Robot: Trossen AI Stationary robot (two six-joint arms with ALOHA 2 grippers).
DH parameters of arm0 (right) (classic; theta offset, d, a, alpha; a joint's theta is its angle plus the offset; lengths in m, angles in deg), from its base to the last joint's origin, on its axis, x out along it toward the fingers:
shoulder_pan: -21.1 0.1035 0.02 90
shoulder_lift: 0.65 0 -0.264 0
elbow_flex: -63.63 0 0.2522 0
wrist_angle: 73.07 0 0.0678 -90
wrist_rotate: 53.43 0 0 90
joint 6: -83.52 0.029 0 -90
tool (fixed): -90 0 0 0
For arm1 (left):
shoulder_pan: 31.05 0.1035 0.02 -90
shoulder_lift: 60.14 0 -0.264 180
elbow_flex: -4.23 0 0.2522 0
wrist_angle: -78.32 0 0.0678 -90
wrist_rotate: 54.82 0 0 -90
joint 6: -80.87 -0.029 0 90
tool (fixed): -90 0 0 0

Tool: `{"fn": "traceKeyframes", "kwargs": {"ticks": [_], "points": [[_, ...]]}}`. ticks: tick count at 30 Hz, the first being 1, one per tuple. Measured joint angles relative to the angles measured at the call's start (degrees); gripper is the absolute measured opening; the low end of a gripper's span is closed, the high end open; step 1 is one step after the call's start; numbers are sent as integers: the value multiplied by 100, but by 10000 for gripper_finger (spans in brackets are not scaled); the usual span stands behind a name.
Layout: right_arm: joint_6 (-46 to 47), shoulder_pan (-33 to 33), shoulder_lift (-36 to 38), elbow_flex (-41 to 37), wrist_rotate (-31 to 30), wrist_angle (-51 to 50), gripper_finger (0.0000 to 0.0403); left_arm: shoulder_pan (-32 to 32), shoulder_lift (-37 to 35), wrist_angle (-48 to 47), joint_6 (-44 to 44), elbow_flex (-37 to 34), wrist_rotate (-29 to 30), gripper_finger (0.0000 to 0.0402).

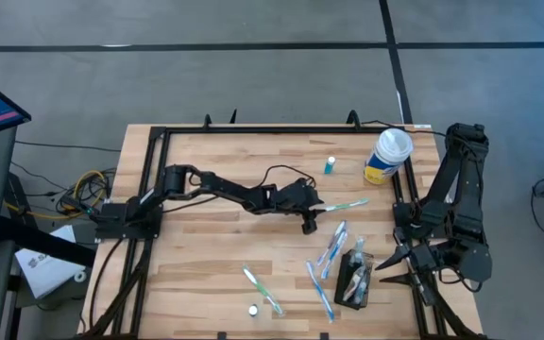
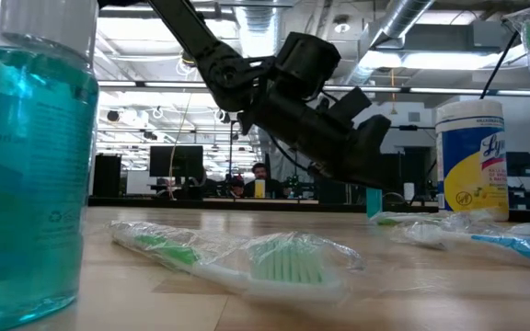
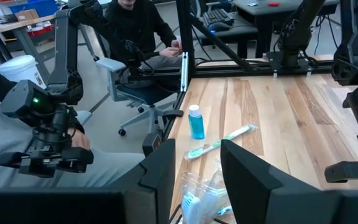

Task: Pick & Place toothbrushing station
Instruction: Put the green toothbrush into the black wire organizer

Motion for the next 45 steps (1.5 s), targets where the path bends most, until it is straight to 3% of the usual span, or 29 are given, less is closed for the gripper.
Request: {"fn": "traceKeyframes", "kwargs": {"ticks": [45], "points": [[24,-273,-4,0,152,-17,118,-55,662,118,-16,37,179,136]]}}
